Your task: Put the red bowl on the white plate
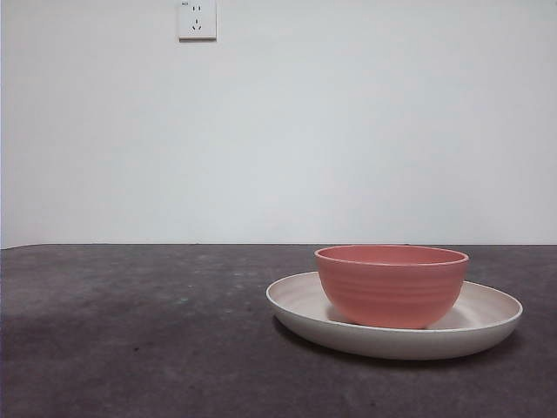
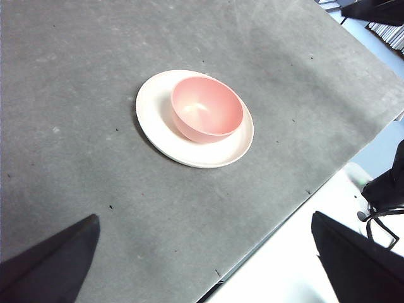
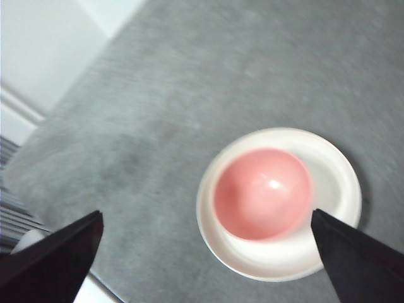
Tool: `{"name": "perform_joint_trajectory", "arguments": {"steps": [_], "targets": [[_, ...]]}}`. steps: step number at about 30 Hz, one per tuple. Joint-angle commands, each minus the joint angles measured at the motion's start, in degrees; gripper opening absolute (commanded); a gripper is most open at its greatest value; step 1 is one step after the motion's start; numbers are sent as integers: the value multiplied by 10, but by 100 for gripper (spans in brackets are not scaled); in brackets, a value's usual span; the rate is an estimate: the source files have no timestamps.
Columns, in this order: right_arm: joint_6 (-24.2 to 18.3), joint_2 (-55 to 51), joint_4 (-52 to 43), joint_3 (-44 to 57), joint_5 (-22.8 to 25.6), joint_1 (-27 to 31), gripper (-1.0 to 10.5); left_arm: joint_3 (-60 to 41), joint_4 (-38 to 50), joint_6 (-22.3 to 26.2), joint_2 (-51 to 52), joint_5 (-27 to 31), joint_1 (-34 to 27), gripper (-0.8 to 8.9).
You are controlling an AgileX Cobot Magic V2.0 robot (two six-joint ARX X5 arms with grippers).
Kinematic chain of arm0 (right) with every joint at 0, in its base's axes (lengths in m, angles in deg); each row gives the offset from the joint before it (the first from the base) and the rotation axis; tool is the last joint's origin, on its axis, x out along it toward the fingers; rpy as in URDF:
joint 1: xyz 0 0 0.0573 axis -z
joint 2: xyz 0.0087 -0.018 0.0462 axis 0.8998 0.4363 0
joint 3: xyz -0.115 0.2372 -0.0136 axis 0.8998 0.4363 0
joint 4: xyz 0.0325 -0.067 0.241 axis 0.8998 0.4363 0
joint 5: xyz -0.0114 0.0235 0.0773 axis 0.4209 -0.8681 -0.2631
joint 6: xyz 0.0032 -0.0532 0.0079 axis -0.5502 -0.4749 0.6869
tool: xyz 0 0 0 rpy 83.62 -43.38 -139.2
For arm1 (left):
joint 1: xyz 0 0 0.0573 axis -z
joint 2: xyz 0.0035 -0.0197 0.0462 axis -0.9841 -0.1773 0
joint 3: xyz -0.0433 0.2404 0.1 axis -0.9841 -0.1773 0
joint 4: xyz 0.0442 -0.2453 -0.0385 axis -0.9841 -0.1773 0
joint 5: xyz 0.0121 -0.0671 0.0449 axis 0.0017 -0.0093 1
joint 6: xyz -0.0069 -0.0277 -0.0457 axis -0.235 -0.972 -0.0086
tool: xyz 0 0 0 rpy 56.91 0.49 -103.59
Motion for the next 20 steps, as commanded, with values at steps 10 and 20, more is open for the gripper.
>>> {"name": "perform_joint_trajectory", "arguments": {"steps": [10, 20], "targets": [[-6, 165, -12, -10, -1, 60, 551, 5, 4, 1, -2, -1, 3, 591], [-65, 336, -60, -10, -47, 137, 478, 5, 4, 1, -2, -1, 3, 591]]}}
